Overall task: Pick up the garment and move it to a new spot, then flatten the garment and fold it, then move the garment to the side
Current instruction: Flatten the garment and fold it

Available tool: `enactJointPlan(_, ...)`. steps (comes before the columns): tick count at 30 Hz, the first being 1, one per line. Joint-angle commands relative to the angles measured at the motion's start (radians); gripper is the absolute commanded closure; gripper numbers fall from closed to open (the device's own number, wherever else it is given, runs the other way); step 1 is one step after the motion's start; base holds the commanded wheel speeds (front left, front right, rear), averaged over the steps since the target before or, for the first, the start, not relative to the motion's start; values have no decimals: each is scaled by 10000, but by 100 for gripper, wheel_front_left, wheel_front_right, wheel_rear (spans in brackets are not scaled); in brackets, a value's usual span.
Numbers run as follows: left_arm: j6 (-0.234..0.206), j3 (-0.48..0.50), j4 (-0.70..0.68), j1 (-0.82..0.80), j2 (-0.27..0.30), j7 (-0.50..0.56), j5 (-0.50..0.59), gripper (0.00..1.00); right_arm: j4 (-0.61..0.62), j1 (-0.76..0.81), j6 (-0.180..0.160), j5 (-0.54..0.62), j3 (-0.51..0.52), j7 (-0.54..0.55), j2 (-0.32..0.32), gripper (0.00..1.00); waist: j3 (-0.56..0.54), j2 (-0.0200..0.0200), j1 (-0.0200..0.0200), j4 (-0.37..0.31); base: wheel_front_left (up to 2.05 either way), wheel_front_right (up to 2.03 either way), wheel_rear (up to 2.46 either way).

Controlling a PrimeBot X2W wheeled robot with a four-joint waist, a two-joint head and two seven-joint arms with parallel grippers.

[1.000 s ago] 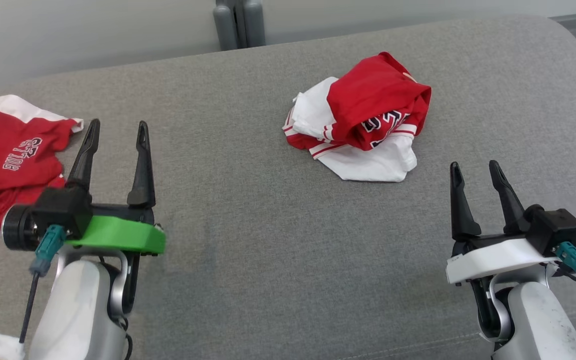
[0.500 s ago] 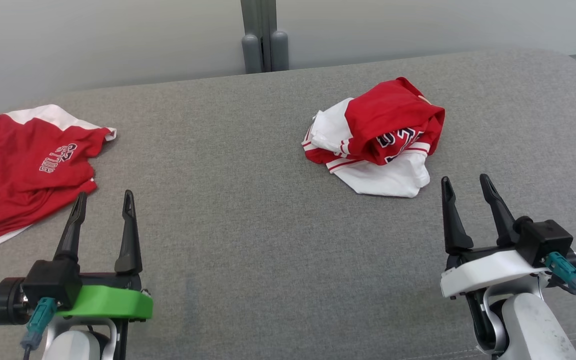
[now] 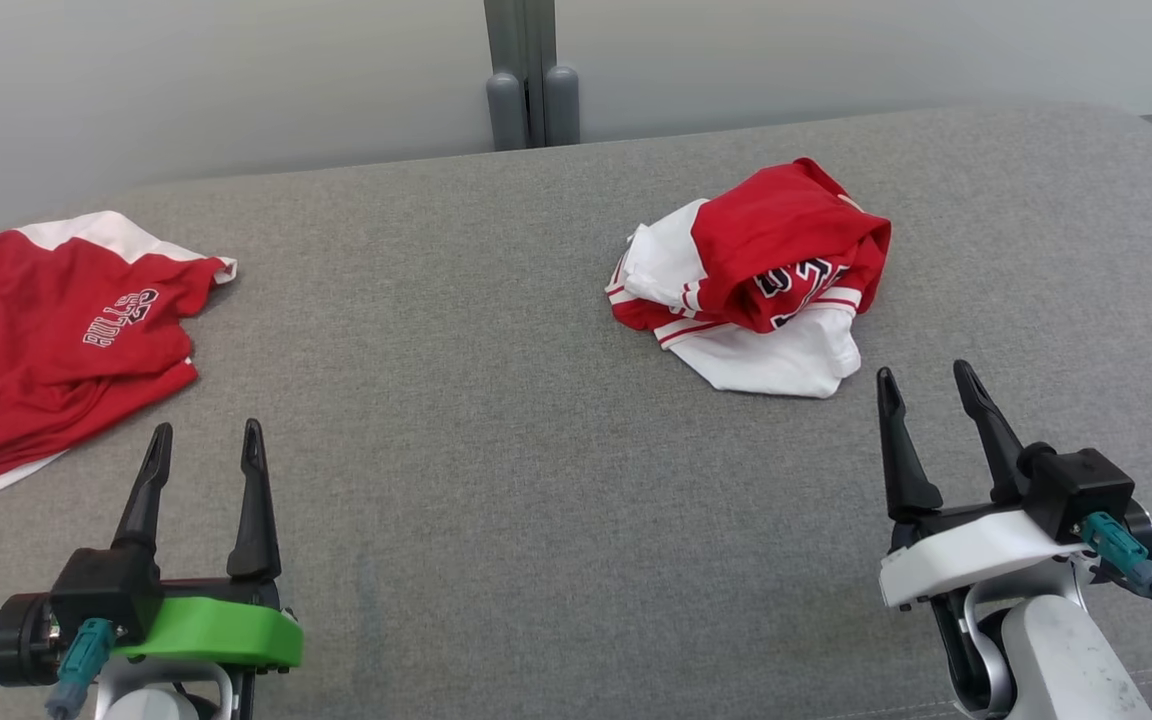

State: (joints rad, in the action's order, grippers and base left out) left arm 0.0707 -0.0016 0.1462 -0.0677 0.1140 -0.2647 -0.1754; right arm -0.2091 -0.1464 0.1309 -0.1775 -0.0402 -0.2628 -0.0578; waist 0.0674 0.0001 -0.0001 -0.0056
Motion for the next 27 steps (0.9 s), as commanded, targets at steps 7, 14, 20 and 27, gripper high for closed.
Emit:
enactJointPlan(7,97,153,128,204,-126,5,185,0,-27,188,-3,73,-11,-31,-43,0,-58,-1,1,11,0,0,0)
enactJointPlan(14,172,242,186,210,-185,5,285,0,-78,202,-3,77,-27,-31,-40,0,-88,-1,1,23,0,0,0)
enactJointPlan(20,232,316,209,242,-225,5,332,0,-105,187,-3,104,-12,-31,-36,0,-101,-1,1,-1,0,0,0)
enactJointPlan(27,280,374,195,275,-281,5,345,0,-126,222,-3,94,10,-31,-32,0,-105,-1,1,-17,0,0,0)
